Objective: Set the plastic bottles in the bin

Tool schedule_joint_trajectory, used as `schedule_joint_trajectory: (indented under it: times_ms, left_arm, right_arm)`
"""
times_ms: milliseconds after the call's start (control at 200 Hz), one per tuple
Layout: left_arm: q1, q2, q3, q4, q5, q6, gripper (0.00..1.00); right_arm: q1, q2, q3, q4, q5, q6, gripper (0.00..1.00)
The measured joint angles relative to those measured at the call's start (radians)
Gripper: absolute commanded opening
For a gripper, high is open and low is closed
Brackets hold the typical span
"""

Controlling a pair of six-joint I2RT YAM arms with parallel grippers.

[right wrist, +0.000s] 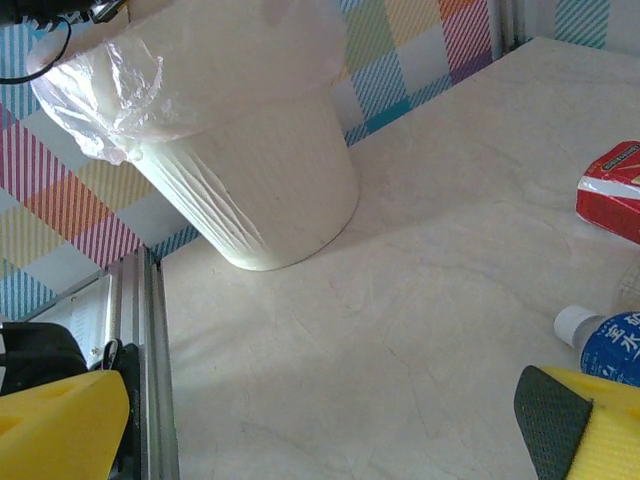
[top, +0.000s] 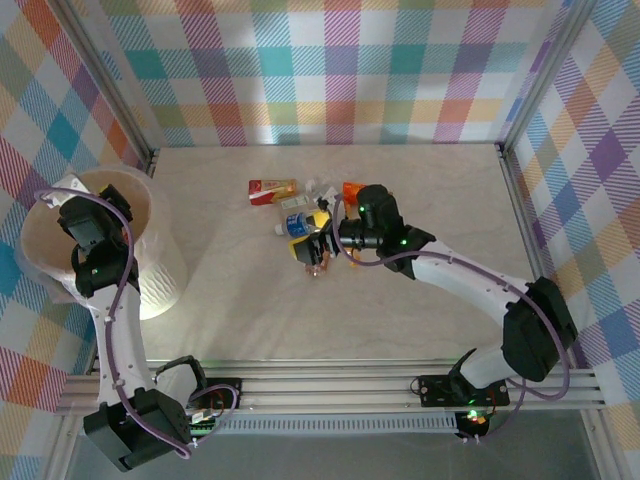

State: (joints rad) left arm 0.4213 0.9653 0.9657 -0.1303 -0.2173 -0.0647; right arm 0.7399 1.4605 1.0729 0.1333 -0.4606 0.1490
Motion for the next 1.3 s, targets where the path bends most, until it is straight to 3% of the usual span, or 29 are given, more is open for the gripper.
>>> schedule_joint_trajectory:
  times_ms: [555,765,985,1125,1300]
  left_arm:
    - [0.0,-0.005,0.098,-0.161,0.068,-0.071,1.0]
    - [0.0,0.003,0.22,-0.274,0.145,-0.166,1.0]
    - [-0.016,0.01,0.262,-0.34,0.274,-0.319,1.0]
    - [-0.095,0.008,0.262,-0.351,0.317,-0.388,1.0]
    - [-0.273,0.0,0.262,-0.347,0.337,-0.44,1.0]
  right_arm:
    - [0.0,0.016,0.03,0.001,-0.016,0.008,1.0]
    - [0.0,0.018,0.03,0.001,0.002,0.025,1.0]
    - [0.0,0.018,0.03,0.001,0.103,0.084,1.0]
    - [0.0,0.018,0.021,0.001,0.2,0.13,1.0]
    - [0.0,0.018,-0.004,-0.021,0.343,0.182,1.0]
